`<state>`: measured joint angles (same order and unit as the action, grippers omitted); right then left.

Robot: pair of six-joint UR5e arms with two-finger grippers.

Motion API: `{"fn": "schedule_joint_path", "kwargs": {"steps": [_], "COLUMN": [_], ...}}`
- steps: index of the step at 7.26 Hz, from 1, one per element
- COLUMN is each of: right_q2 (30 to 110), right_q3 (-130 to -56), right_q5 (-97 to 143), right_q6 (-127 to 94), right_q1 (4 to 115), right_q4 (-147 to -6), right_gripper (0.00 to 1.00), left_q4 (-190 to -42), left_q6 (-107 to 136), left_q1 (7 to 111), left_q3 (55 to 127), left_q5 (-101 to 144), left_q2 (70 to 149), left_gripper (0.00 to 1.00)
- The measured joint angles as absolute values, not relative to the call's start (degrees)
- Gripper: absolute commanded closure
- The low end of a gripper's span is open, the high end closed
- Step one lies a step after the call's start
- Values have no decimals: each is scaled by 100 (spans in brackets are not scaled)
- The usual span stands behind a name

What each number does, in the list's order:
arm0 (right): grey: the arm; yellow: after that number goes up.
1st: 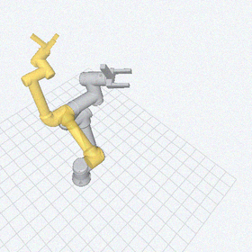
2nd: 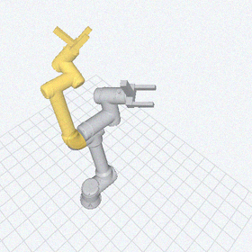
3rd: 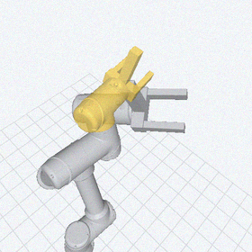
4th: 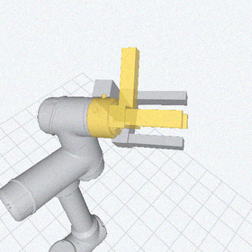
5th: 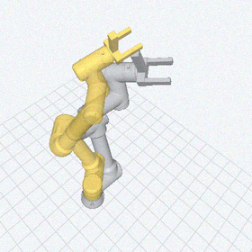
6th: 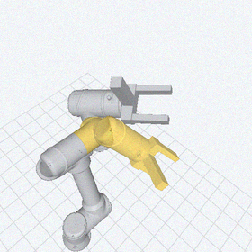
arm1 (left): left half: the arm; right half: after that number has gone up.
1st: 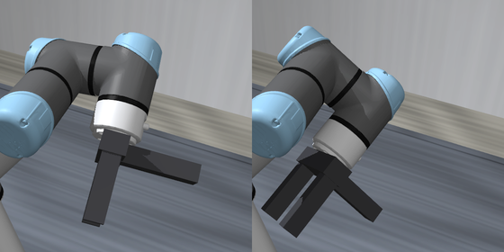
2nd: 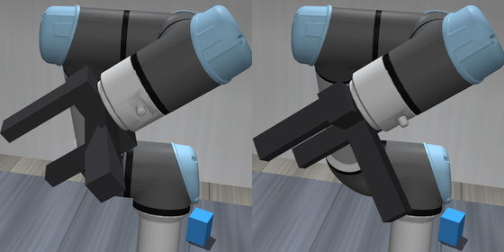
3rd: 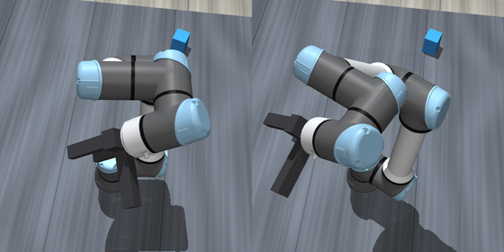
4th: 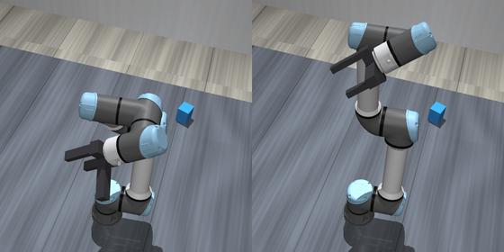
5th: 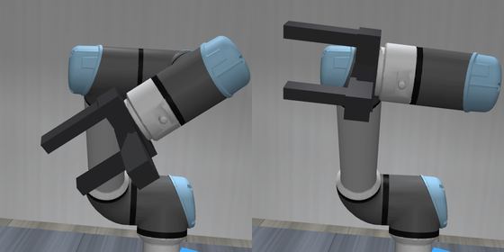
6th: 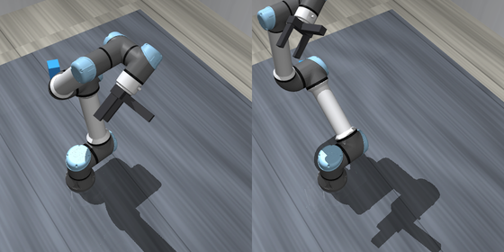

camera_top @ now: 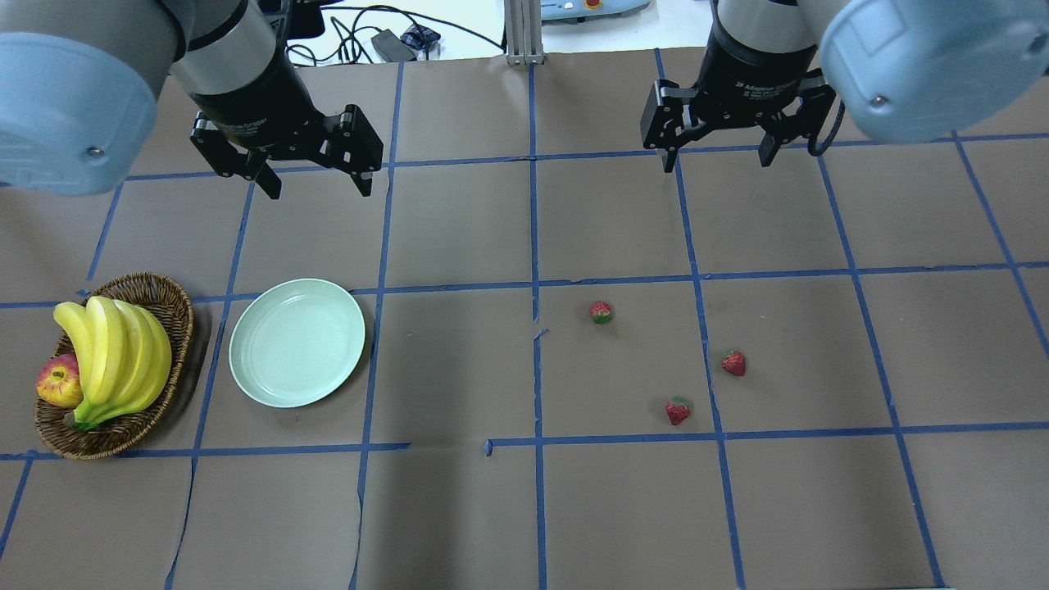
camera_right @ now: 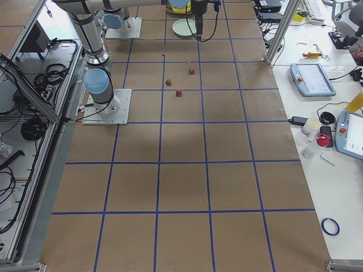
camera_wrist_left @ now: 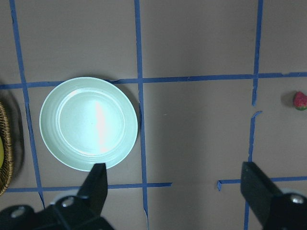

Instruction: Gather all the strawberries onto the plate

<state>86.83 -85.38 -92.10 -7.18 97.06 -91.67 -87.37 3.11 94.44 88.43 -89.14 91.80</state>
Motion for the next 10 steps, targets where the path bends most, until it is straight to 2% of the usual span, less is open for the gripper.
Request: {"fn": "schedule_joint_path", "kwargs": {"steps": [4, 10], "right_q2": [8644, 8508], "right_q3": [-8367, -8571], "right_q5": [-9161, -9151], "right_q6": [-720, -687], "right_q1": [9672, 9688], "right_q4": [-9051, -9120], "right_gripper": [0, 0], "left_q4": [-8733, -8736], "left_q6": [291, 290], "left_q1": [9448, 9441], "left_q3": [8925, 8941], "left_q5": [-8928, -9002], "left_q2": [9193, 9174], "left_gripper": [0, 0]}}
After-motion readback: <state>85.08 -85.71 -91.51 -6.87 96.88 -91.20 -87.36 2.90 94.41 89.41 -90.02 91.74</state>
